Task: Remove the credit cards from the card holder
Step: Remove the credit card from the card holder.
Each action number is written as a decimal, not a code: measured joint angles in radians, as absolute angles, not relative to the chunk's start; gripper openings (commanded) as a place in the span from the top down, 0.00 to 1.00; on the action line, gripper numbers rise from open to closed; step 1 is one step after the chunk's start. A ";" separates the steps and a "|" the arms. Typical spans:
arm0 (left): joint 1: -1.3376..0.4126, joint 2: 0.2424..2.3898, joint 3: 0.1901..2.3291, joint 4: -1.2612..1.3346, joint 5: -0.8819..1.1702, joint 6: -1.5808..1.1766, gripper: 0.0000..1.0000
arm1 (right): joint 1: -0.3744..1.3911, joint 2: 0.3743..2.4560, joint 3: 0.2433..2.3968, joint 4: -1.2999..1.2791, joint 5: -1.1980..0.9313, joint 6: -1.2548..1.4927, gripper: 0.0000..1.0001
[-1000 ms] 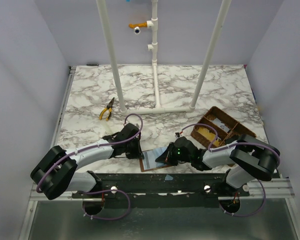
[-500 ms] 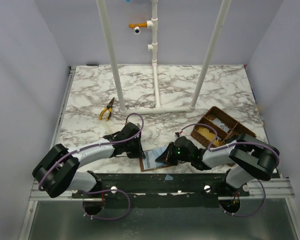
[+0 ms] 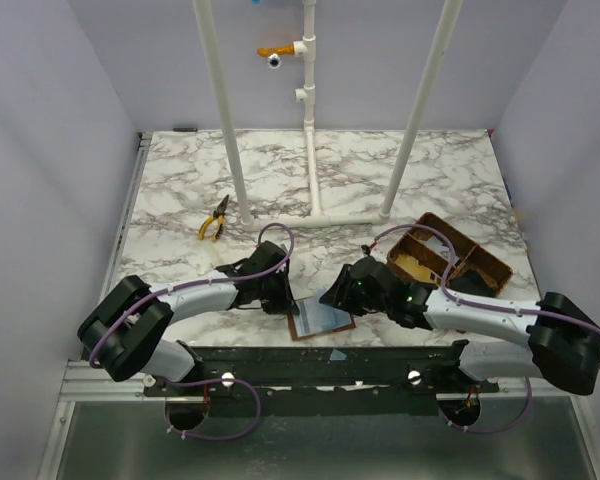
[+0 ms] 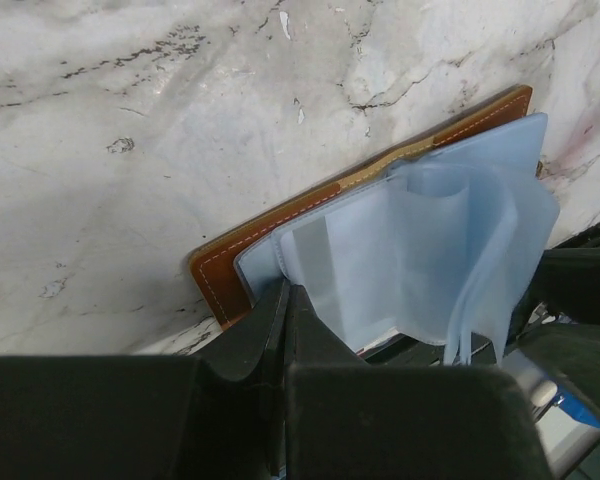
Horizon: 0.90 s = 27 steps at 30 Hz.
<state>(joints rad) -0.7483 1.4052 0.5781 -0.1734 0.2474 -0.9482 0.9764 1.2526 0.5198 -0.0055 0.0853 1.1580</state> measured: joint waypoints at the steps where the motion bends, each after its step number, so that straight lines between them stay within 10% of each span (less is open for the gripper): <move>1: -0.748 1.407 0.579 -0.174 0.248 -0.948 1.00 | 0.976 1.234 0.538 -0.045 0.106 1.148 0.51; 15: -0.748 1.409 0.582 -0.177 0.249 -0.947 1.00 | 1.094 1.301 0.696 -0.202 0.198 1.071 0.57; 27: -0.748 1.409 0.582 -0.176 0.250 -0.947 1.00 | 1.105 1.474 0.696 -0.218 0.229 1.106 0.82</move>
